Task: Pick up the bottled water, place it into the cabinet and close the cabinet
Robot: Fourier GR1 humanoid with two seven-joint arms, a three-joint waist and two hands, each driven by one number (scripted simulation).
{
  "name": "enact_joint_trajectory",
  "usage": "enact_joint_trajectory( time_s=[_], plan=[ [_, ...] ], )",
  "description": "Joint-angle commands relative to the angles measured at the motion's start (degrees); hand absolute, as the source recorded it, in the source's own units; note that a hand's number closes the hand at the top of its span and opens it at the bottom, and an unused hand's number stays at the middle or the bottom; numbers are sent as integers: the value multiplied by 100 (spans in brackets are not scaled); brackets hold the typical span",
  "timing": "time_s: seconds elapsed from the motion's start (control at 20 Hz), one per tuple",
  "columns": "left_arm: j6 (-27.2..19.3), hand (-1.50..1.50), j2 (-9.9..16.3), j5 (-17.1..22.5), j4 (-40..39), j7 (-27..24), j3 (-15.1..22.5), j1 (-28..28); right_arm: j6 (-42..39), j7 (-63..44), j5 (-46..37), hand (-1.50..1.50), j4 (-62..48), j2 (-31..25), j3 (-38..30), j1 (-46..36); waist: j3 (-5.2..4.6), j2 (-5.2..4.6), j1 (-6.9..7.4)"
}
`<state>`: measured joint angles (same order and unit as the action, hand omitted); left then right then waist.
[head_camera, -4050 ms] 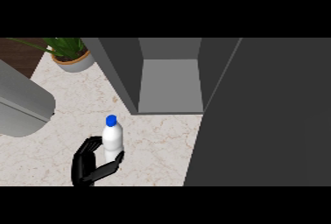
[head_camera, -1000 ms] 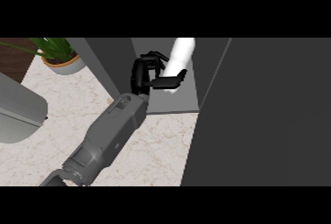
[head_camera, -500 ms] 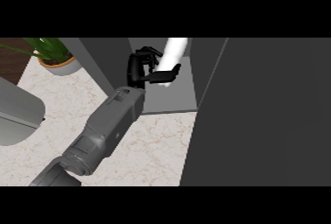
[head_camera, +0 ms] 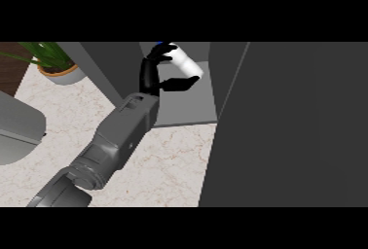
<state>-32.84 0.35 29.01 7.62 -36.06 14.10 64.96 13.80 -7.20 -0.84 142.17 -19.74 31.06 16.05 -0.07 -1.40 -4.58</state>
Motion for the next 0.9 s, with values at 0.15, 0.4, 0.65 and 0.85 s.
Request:
enact_joint_trajectory(
  time_s=[0.15, 0.4, 0.65, 0.85],
  plan=[
    [165, -150, -33, 46, -119, -211, -171, 101, -132, 42, 193, -150, 137, -17, -134, 25, 3, -17, -14],
    [259, -150, -33, 63, -234, -317, -291, 168, -64, -115, 32, -150, 451, 7, 117, 115, -4, -23, -63],
    [567, -150, -33, -87, -262, -90, -198, 448, -101, 80, 208, -150, 0, 98, -164, -46, 5, -11, 23],
    [1448, -150, 51, 17, 52, -420, -326, 301, -73, 58, 11, -150, 351, -64, 29, 402, 2, 47, 57]
  ],
)
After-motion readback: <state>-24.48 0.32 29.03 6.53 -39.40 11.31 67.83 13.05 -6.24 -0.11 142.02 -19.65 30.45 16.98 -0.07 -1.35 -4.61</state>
